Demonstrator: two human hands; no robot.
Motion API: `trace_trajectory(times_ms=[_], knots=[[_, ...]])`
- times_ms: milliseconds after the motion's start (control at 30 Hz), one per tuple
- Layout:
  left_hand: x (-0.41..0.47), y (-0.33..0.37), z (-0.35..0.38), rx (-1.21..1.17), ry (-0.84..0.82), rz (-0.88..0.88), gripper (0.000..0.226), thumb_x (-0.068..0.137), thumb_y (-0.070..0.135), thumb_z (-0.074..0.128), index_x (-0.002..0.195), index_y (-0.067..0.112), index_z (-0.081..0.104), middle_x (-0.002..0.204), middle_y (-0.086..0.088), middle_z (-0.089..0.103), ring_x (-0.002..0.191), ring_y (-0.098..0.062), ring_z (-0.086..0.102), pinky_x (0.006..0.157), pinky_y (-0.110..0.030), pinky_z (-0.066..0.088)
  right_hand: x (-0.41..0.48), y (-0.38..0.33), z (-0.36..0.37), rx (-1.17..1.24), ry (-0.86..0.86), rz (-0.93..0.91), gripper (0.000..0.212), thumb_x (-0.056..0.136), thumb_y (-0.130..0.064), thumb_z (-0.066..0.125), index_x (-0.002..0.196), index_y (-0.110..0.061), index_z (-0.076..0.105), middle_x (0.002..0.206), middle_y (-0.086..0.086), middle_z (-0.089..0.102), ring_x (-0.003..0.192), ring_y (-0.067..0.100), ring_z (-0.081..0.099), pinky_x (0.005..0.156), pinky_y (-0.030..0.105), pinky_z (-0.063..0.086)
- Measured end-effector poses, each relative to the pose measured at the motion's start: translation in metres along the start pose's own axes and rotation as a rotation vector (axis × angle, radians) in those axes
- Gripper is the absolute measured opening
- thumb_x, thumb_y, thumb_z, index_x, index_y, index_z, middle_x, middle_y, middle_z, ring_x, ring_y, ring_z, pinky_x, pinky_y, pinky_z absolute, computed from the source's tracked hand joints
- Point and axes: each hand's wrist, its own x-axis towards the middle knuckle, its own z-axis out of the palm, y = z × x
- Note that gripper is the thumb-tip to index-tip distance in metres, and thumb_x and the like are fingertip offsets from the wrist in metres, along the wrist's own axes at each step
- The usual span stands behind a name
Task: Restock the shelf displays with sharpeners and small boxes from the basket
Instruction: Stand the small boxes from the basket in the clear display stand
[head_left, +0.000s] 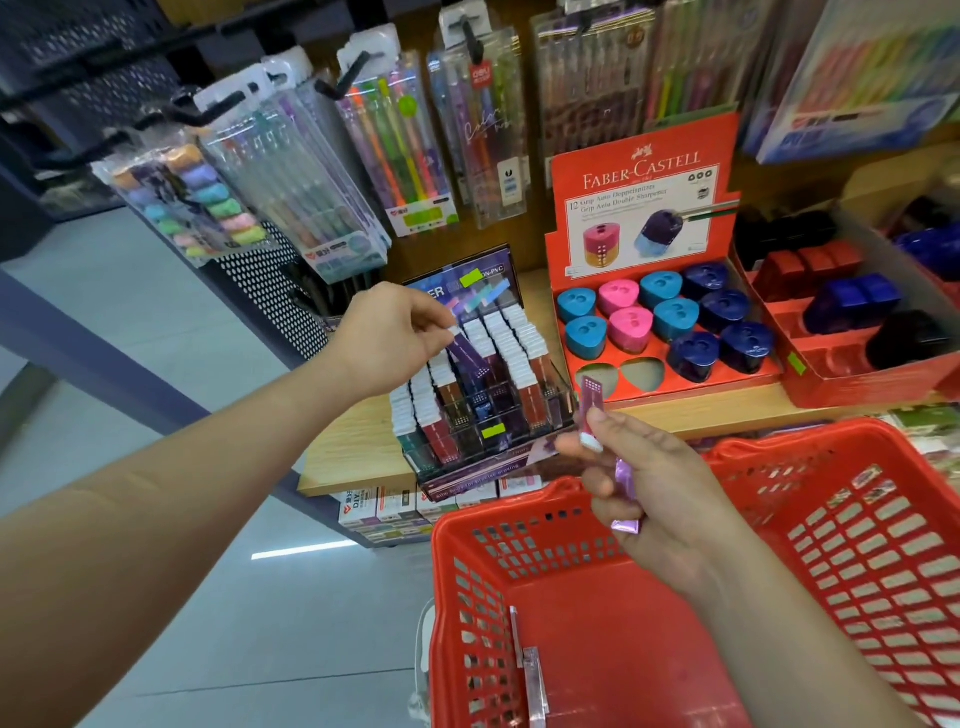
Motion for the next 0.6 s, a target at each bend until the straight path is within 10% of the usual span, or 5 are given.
trace_trajectory(times_ms=[600], knots=[[-0.006, 0.009, 0.012, -0.028, -0.054, 0.086, 0.005, 0.087, 0.018, 0.069, 0.089, 0.017, 0.073, 0.076, 0.008, 0.066, 0.067, 0.002, 0.058, 0.068, -0.009, 0.046, 0.009, 0.009, -0.009, -0.041, -0.008, -0.006, 0.005, 0.091, -0.005, 0.059, 0.088, -0.009, 0.060, 0.061, 0.002, 0.047, 0.042, 0.006, 0.034, 0.031, 0.015, 0.019]])
